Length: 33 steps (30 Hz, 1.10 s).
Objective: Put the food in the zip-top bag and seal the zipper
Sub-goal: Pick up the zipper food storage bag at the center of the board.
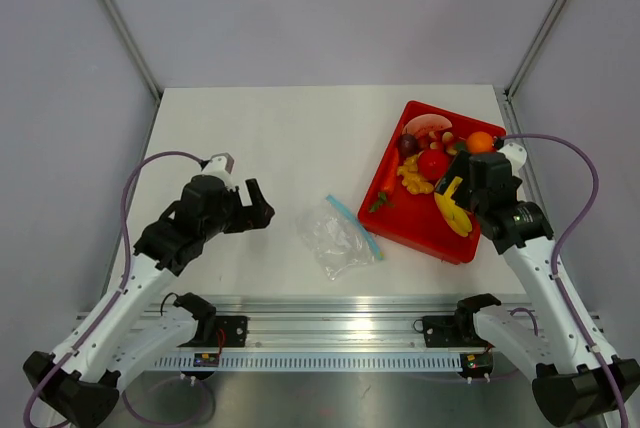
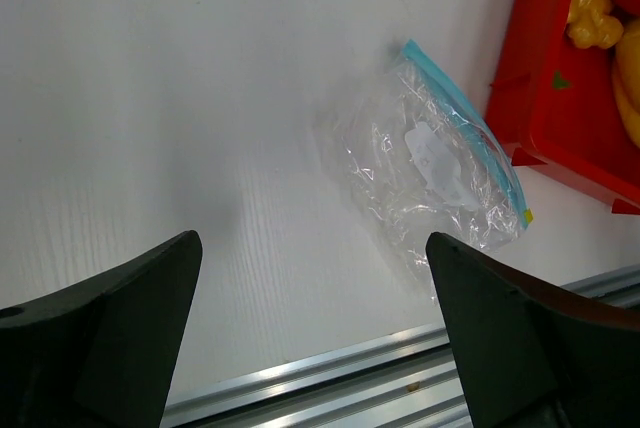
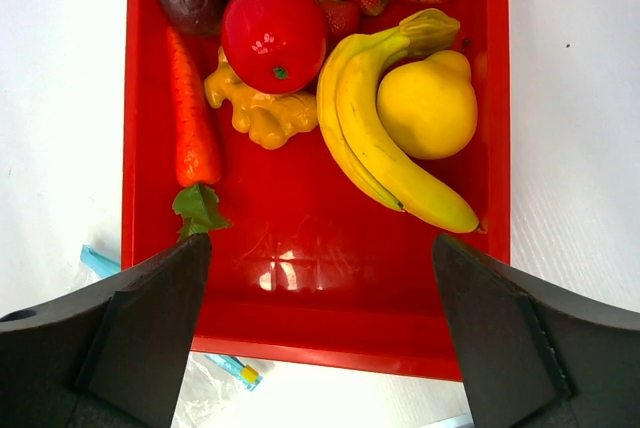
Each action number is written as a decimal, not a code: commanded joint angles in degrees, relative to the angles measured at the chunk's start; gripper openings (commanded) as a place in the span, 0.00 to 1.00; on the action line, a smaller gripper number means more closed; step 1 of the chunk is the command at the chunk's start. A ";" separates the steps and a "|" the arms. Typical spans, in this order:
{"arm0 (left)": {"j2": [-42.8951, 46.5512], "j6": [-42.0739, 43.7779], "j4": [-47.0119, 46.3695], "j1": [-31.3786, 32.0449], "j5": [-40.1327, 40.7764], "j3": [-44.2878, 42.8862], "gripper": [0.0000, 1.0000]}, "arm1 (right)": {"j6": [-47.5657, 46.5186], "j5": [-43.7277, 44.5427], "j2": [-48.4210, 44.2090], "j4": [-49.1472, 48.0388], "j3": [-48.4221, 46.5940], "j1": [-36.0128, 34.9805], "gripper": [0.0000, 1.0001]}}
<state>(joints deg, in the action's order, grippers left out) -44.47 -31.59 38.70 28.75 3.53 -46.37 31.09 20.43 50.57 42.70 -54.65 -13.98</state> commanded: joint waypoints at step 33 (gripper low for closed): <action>-37.61 -21.93 -14.34 13.70 7.64 -4.61 0.73 | -4.37 -8.56 -2.14 -2.00 1.39 0.09 0.99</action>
<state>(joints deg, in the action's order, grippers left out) -79.57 -50.96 27.42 41.91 9.47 -50.24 27.40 12.71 48.60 41.74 -53.54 -13.98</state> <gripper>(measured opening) 0.726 0.993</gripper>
